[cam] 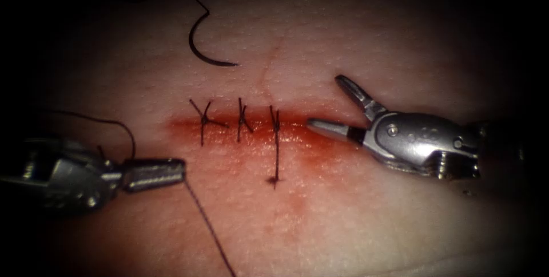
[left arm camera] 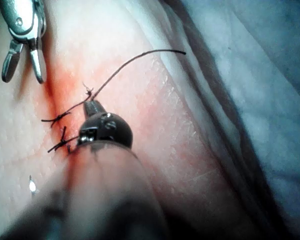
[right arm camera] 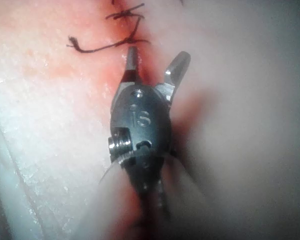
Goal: Wound Closure
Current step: Set the suture down with the left hand.
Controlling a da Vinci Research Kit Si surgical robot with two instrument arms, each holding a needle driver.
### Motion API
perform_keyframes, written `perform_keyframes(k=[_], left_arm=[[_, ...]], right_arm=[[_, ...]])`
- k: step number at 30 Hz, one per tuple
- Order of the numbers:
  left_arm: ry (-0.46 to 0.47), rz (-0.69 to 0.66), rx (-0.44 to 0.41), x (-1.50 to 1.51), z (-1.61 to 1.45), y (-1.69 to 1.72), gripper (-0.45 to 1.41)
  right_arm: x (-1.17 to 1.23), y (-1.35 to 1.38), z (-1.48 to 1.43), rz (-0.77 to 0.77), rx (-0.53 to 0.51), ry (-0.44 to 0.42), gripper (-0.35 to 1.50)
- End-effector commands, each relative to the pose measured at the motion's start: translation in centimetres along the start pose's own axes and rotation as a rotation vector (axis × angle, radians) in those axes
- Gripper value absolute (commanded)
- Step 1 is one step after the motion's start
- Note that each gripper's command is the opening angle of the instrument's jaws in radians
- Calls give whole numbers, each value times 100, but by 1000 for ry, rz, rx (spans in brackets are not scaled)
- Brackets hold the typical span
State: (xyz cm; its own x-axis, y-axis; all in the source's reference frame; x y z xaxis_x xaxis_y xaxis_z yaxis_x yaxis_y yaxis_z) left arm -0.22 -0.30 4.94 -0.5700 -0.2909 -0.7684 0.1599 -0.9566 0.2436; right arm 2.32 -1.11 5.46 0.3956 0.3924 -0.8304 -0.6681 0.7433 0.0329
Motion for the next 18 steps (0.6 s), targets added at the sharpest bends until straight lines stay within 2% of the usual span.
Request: perform_keyframes(k=[1,3,4,6,7,8,9,10,11,12,13,15,16,18], left_arm=[[-2,-5,-13,-4,6,8,-45],[-10,-22,-52,-12,0,27,-45],[-12,-39,-60,-15,-3,33,-45],[-10,-79,-68,-20,-13,44,-45],[-10,-94,-69,-20,-16,46,-45],[-1,-158,-79,-20,-22,52,-45],[8,-178,-89,-20,-25,55,-45],[23,-267,-108,-19,-28,60,29],[34,-307,-115,-18,-29,61,52],[49,-335,-124,-18,-30,61,69],[97,-398,-155,-16,-31,61,101],[121,-439,-177,-13,-32,61,121],[150,-463,-196,-9,-35,60,131],[181,-473,-220,-5,-39,57,138]], right_arm=[[0,3,2,-49,-19,-31,101],[1,5,-3,-67,-25,-46,99],[2,5,-4,-85,-27,-52,84],[3,2,-7,-94,-101,-82,79],[3,1,-8,-92,-75,-63,41],[4,0,-8,-89,-37,-32,26],[3,-1,-8,-89,-18,-25,24],[3,-2,-8,-88,11,-11,37],[3,-2,-7,-86,35,3,51],[3,-2,-7,-86,38,5,78],[3,-2,-6,-97,50,11,96],[3,-2,-6,-97,57,16,101],[3,-1,-5,-96,57,15,110],[3,0,-5,-96,61,17,113]])
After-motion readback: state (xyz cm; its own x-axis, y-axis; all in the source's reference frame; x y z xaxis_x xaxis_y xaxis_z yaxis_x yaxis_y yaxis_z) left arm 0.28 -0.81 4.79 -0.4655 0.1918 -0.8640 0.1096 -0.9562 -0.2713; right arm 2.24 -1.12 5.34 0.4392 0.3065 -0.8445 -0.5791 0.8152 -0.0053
